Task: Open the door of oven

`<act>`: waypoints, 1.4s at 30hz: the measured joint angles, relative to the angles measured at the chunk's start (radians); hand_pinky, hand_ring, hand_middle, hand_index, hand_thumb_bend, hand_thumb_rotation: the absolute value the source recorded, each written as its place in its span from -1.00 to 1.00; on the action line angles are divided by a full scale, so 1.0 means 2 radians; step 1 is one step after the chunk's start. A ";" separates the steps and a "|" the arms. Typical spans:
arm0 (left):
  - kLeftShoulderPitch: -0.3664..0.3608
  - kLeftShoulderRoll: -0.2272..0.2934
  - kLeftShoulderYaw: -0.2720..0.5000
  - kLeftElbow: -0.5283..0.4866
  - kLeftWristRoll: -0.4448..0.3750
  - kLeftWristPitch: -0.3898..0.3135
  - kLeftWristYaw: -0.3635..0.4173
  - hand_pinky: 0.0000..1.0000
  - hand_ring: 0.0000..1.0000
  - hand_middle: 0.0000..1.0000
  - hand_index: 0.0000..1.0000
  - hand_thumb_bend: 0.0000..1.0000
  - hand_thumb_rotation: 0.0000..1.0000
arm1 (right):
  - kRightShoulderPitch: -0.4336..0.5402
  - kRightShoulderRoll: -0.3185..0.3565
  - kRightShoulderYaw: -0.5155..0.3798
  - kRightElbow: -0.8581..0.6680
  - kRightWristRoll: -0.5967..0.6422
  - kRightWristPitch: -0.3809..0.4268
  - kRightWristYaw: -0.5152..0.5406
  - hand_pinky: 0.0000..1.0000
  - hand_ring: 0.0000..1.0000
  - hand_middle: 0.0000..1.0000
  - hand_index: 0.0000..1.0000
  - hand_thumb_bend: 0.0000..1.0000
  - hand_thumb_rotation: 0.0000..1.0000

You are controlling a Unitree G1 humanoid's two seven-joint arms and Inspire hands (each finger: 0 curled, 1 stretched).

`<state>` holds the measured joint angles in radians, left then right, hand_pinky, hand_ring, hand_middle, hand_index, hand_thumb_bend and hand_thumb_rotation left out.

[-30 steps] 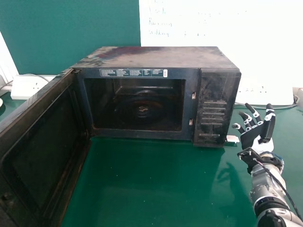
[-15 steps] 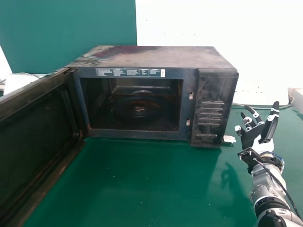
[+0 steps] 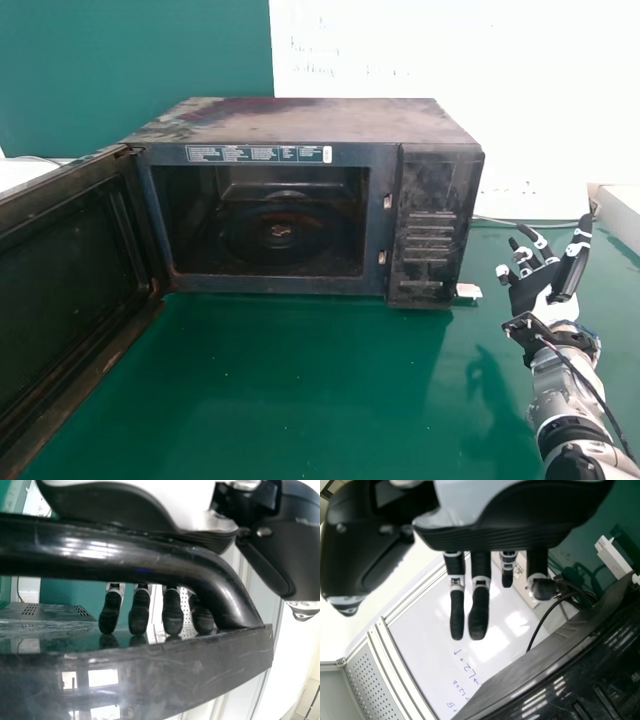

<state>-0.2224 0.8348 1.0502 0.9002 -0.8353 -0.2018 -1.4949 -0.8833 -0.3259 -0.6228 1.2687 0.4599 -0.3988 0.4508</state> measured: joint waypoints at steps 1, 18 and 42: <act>-0.002 -0.004 0.001 -0.003 0.000 0.001 0.001 -0.90 -0.74 -0.34 -0.08 0.94 -0.05 | 0.000 0.000 0.000 0.000 0.000 0.000 0.000 0.71 0.89 1.00 0.98 1.00 0.51; -0.136 -0.037 0.112 -0.112 -0.063 -0.111 0.256 -0.99 -0.88 -0.61 -0.18 0.60 0.03 | 0.000 0.000 0.000 0.000 0.000 0.000 0.000 0.70 0.89 1.00 0.99 1.00 0.51; -0.122 0.009 0.127 -0.251 -0.079 -0.216 0.348 -0.97 -0.84 -0.57 -0.14 0.56 0.06 | 0.000 -0.011 0.000 0.000 0.000 0.000 0.002 0.69 0.89 1.00 1.00 1.00 0.54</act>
<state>-0.4667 0.8538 1.3045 0.3973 -0.9933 -0.6333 -0.7982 -0.8831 -0.3485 -0.6238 1.2692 0.4603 -0.3989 0.4558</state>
